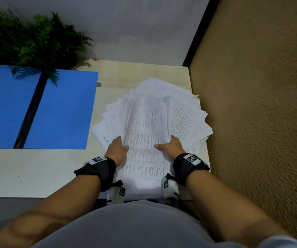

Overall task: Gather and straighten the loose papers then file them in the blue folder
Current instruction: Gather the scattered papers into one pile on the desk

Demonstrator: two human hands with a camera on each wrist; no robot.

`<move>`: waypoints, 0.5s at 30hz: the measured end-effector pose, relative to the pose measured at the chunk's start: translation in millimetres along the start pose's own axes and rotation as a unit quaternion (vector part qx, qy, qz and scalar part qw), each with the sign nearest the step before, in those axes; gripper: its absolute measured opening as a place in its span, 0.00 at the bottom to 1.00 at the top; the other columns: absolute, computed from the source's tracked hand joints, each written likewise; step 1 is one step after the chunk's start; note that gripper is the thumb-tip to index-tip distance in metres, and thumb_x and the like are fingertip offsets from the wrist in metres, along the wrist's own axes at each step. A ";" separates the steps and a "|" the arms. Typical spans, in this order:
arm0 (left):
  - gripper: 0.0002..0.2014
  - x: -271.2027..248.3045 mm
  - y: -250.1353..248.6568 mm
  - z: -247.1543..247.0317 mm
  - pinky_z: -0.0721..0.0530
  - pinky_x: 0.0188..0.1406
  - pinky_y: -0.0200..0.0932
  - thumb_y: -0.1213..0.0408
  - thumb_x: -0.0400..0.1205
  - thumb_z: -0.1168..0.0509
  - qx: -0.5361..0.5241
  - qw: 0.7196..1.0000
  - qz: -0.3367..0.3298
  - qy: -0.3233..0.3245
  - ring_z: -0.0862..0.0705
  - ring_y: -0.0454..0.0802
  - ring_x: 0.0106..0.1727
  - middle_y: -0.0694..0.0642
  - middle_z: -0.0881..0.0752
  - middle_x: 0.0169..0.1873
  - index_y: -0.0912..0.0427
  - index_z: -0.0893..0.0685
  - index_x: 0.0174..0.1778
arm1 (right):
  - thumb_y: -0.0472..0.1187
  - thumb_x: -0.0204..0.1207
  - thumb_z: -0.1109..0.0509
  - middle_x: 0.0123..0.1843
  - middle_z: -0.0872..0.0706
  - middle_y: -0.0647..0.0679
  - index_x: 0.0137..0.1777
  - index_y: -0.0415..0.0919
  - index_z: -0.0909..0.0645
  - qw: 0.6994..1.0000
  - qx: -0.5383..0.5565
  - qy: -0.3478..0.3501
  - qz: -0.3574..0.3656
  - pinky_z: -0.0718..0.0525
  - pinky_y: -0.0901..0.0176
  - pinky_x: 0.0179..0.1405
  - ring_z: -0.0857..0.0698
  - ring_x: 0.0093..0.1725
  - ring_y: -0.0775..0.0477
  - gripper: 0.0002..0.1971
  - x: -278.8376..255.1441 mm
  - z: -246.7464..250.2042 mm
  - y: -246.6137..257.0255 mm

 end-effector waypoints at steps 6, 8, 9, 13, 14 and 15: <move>0.28 -27.0 -15.6 29.2 0.11 0.58 0.47 0.73 0.74 0.22 -0.329 0.944 -0.022 -0.007 0.11 0.53 0.61 0.57 0.10 0.60 0.55 0.21 0.69 | 0.24 0.70 0.24 0.63 0.10 0.43 0.68 0.38 0.18 0.985 0.113 0.129 -0.008 0.22 0.44 0.73 0.15 0.67 0.42 0.26 -13.5 10.3 10.7; 0.27 -34.1 -24.8 28.4 0.15 0.63 0.44 0.69 0.75 0.22 -0.291 0.956 -0.022 0.037 0.10 0.54 0.58 0.62 0.09 0.53 0.58 0.19 0.70 | 0.29 0.69 0.21 0.63 0.10 0.43 0.68 0.39 0.18 0.982 0.122 0.146 -0.003 0.19 0.47 0.68 0.14 0.66 0.43 0.26 -25.1 2.6 18.8; 0.26 -34.1 -23.3 30.6 0.18 0.65 0.45 0.65 0.76 0.22 -0.263 0.964 -0.013 0.024 0.23 0.64 0.63 0.71 0.22 0.56 0.60 0.19 0.70 | 0.33 0.70 0.20 0.62 0.10 0.44 0.68 0.39 0.18 0.984 0.130 0.123 0.003 0.15 0.51 0.62 0.13 0.64 0.44 0.25 -26.6 1.5 23.8; 0.26 -17.1 20.4 62.1 0.22 0.61 0.48 0.60 0.80 0.25 -0.249 0.959 0.058 -0.123 0.17 0.58 0.59 0.61 0.16 0.59 0.72 0.24 0.68 | 0.43 0.70 0.19 0.58 0.17 0.44 0.68 0.40 0.24 0.974 0.123 -0.188 0.017 0.12 0.52 0.56 0.13 0.56 0.43 0.28 -17.4 54.3 23.4; 0.30 -11.2 36.7 68.9 0.21 0.64 0.51 0.58 0.78 0.24 -0.266 0.950 0.083 -0.140 0.17 0.61 0.62 0.65 0.17 0.63 0.75 0.25 0.69 | 0.48 0.66 0.18 0.63 0.19 0.43 0.69 0.40 0.25 0.960 0.049 -0.276 -0.008 0.15 0.45 0.63 0.16 0.62 0.40 0.33 -15.5 75.4 17.8; 0.35 -9.1 47.1 75.5 0.20 0.67 0.55 0.55 0.75 0.22 -0.273 0.945 0.101 -0.151 0.16 0.65 0.64 0.68 0.17 0.65 0.76 0.26 0.70 | 0.52 0.62 0.17 0.68 0.22 0.41 0.71 0.40 0.26 0.940 0.003 -0.337 -0.047 0.19 0.41 0.67 0.19 0.66 0.37 0.39 -16.3 91.5 9.5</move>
Point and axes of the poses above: each hand's wrist, its own x-axis towards the middle knuckle, its own z-axis out of the back of the hand, y = z × x, the point moved 9 cm from there along x, towards the middle knuckle
